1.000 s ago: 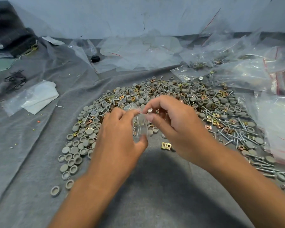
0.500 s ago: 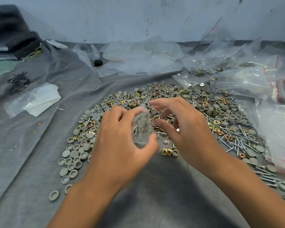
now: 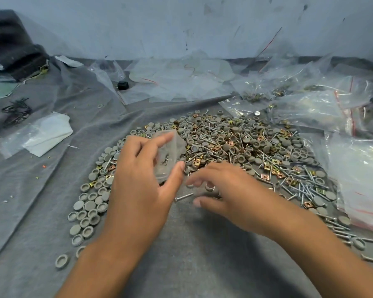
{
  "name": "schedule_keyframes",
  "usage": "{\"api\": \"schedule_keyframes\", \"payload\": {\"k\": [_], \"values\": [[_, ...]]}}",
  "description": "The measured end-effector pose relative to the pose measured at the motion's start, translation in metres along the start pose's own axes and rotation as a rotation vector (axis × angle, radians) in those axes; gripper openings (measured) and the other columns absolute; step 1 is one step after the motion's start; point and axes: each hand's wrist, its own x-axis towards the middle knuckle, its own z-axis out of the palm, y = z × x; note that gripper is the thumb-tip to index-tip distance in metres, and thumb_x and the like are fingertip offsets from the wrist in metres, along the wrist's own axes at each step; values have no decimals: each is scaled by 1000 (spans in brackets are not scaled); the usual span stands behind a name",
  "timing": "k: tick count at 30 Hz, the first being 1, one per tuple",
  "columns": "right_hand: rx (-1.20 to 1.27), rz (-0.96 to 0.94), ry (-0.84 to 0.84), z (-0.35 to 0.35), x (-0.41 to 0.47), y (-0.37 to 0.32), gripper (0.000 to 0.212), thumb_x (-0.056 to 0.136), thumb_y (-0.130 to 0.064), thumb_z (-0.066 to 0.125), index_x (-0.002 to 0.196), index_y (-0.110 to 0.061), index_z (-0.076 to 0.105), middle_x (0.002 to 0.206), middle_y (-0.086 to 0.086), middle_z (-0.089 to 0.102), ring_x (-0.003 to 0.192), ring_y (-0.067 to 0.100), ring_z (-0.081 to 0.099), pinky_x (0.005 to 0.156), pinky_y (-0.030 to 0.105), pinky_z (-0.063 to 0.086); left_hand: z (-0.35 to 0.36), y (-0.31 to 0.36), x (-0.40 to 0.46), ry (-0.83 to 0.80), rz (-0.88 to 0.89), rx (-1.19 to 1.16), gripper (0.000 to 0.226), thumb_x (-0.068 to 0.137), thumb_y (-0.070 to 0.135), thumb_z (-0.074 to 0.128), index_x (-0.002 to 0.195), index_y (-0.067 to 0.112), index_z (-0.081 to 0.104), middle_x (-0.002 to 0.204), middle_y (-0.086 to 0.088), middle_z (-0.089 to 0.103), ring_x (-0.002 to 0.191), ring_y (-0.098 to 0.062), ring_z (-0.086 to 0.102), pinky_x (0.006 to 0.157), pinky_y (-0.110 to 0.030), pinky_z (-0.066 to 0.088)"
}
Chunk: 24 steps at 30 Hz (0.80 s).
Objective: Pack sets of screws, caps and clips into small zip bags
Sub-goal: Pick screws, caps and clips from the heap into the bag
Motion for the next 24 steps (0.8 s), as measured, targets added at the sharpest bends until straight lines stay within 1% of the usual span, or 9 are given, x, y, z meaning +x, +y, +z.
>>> {"api": "schedule_keyframes", "payload": {"k": [2, 5, 7, 9, 12, 15, 18, 21, 24], "values": [[-125, -29, 0, 13, 3, -3, 34, 94, -48, 63, 127, -46, 56, 117, -23, 52, 112, 3, 42, 94, 27, 39, -1, 0, 0, 36, -17, -24, 47, 91, 36, 71, 135, 23, 60, 101, 8, 43, 93, -2, 48, 86, -5, 34], [-197, -46, 51, 25, 7, -7, 20, 101, -44, 53, 120, -40, 57, 117, -13, 50, 109, 12, 42, 93, 29, 37, -3, 1, 0, 63, -19, -38, 51, 87, 38, 71, 135, 27, 59, 102, 10, 42, 95, -2, 48, 86, -5, 34], [-264, -80, 65, 26, 9, -7, 9, 105, -38, 47, 109, -35, 54, 110, -12, 50, 103, 14, 42, 90, 32, 39, -4, 2, 0, 71, -13, -37, 51, 84, 39, 70, 133, 28, 60, 100, 11, 40, 93, -3, 48, 86, -6, 34], [-165, -59, 90, 19, 7, -6, 6, 105, -36, 44, 100, -39, 46, 103, -19, 49, 96, 6, 40, 83, 30, 39, -5, 2, 0, 56, -6, -30, 51, 83, 39, 70, 131, 27, 62, 100, 11, 41, 90, -6, 48, 86, -8, 35], [145, -36, 333, -2, 4, -7, 9, 103, -35, 46, 97, -41, 47, 91, -24, 51, 88, -2, 50, 73, 15, 41, -5, 1, 0, -2, 12, 9, 53, 82, 38, 74, 132, 25, 62, 99, 9, 43, 89, -11, 48, 86, -10, 36], [159, -226, 634, -22, 1, -21, 6, 104, -26, 50, 104, -28, 56, 91, -21, 51, 84, -1, 53, 75, 9, 38, -3, 1, -1, -50, 57, 40, 57, 79, 37, 76, 133, 25, 61, 100, 9, 44, 91, -12, 47, 86, -18, 38], [17, -329, 628, -22, 0, -30, 11, 103, -20, 56, 104, -14, 65, 100, -9, 56, 92, 2, 52, 83, 16, 40, -1, 2, -1, -77, 121, 46, 54, 81, 41, 69, 133, 25, 60, 101, 9, 44, 93, -12, 46, 87, -22, 39], [-68, -316, 571, -17, 1, -29, 14, 99, -22, 62, 105, -12, 71, 101, -4, 61, 95, 9, 56, 83, 22, 47, -1, 4, -1, -64, 144, 33, 55, 81, 38, 66, 133, 21, 62, 100, 8, 46, 93, -13, 48, 87, -24, 41], [33, -265, 597, -20, 0, -28, 17, 97, -27, 66, 111, -16, 69, 100, -9, 60, 88, -4, 52, 81, 13, 41, -2, 6, -2, -21, 169, 16, 52, 81, 35, 68, 131, 19, 64, 99, 7, 47, 92, -13, 48, 85, -24, 42]]}}
